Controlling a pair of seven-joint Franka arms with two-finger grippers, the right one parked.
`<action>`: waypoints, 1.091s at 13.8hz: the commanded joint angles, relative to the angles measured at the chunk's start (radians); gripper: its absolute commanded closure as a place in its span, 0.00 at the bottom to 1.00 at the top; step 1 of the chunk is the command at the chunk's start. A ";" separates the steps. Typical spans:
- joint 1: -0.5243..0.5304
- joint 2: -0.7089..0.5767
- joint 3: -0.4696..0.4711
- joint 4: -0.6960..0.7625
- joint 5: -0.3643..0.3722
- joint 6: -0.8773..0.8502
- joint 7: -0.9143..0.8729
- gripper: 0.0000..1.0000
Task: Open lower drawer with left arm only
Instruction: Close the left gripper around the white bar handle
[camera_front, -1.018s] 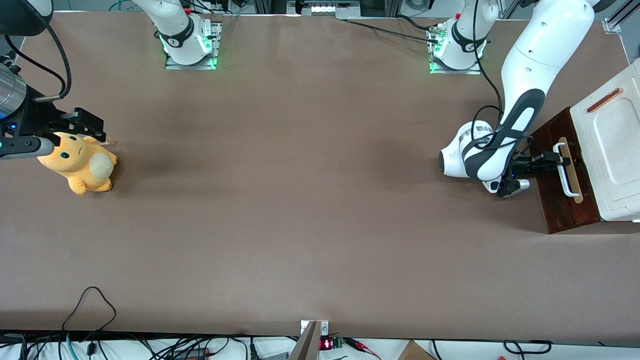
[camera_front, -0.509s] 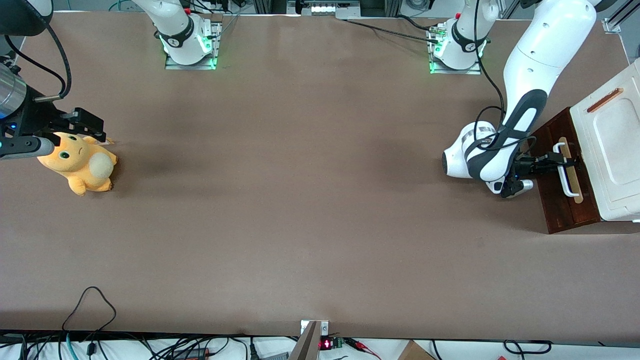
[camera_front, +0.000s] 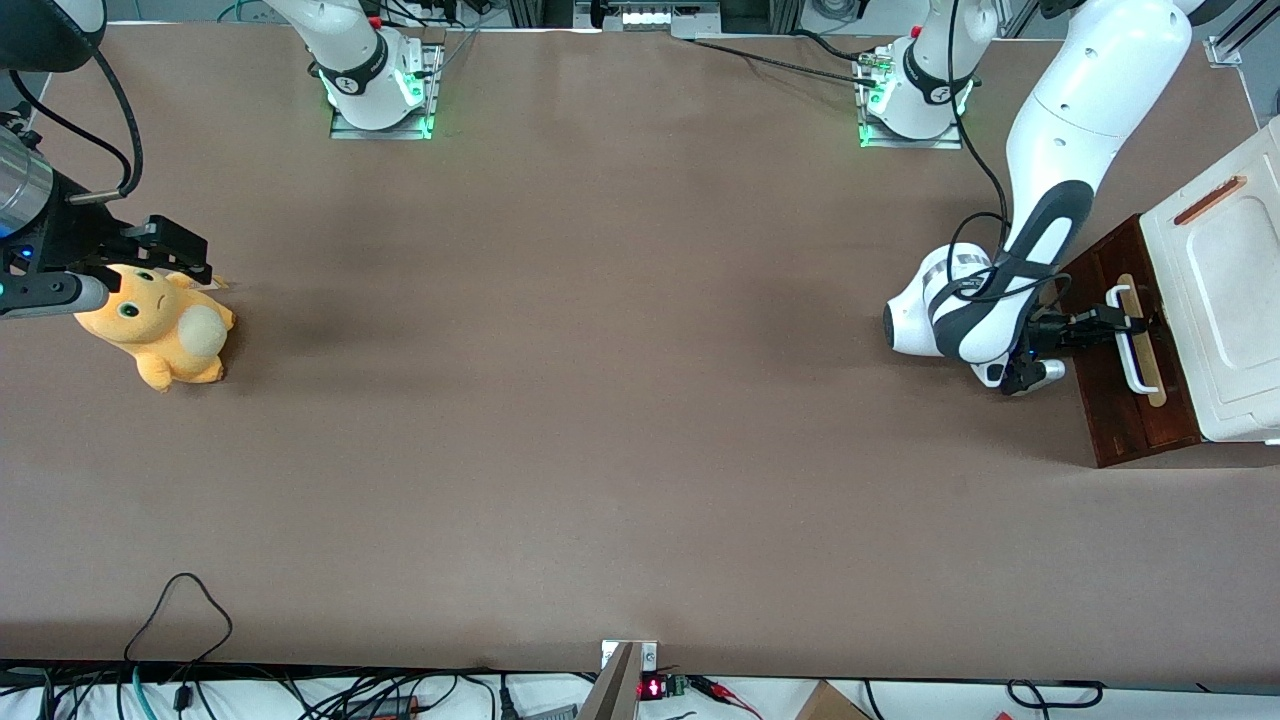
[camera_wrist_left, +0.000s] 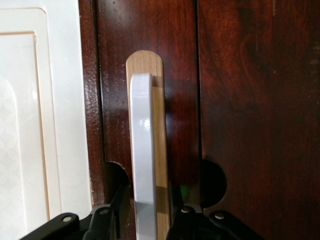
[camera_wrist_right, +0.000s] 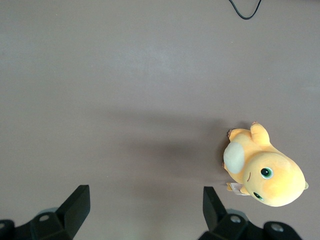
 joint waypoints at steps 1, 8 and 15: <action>0.006 0.013 -0.001 0.011 0.028 -0.006 -0.001 0.62; 0.007 0.013 -0.003 0.011 0.028 -0.005 0.000 0.76; 0.007 0.012 -0.003 0.011 0.028 0.000 0.003 0.87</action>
